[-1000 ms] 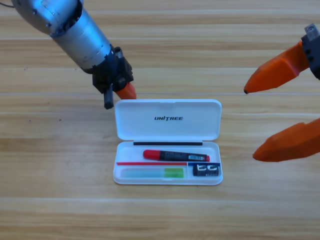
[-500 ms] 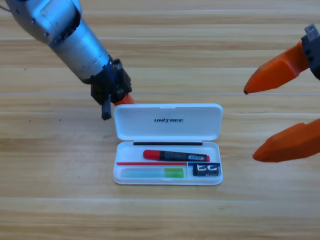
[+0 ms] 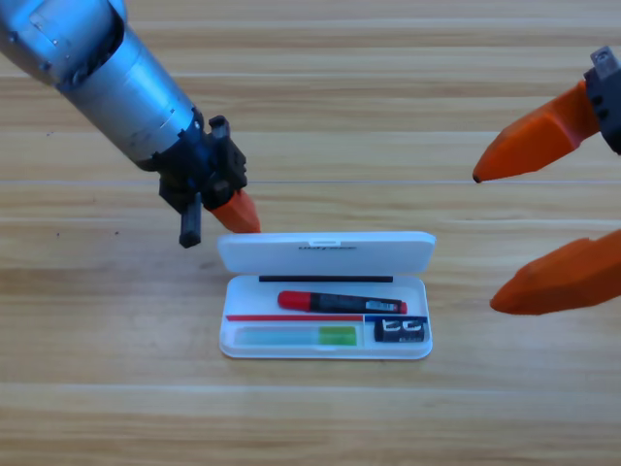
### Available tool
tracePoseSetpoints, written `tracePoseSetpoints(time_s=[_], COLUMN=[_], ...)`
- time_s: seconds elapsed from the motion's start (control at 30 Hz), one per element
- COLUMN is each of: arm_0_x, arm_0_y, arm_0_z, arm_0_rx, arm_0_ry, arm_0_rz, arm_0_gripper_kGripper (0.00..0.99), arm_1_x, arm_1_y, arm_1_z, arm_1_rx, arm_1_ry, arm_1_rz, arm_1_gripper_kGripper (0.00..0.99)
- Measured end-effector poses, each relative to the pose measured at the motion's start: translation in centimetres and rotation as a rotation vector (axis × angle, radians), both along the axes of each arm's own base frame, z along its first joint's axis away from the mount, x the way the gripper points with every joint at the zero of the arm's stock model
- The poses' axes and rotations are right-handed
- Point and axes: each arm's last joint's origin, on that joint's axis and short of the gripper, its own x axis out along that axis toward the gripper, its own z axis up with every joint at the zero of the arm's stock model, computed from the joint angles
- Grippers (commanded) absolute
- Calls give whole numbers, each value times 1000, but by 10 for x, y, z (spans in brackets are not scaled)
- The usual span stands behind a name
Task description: Clean up eraser and pencils
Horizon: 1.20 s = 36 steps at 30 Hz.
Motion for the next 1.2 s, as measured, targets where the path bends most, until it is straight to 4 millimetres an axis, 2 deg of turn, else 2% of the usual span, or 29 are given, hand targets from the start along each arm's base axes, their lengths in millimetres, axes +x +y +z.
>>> tracePoseSetpoints(time_s=[0.3,0.53,1.2], arm_0_x=[-20,-28,-39], arm_0_y=[-6,-9,-3], arm_0_z=[-11,-22,-47], arm_0_rx=[22,19,32], arm_0_ry=[36,29,-2], arm_0_rz=[-38,-58,-79], arm_0_gripper_kGripper=[0,0,0], arm_1_x=[0,0,1], arm_1_y=[0,0,3], arm_1_z=[0,0,-3], arm_1_rx=[0,0,0], arm_1_ry=[0,0,20], arm_1_rz=[0,0,14], arm_1_gripper_kGripper=[974,974,974])
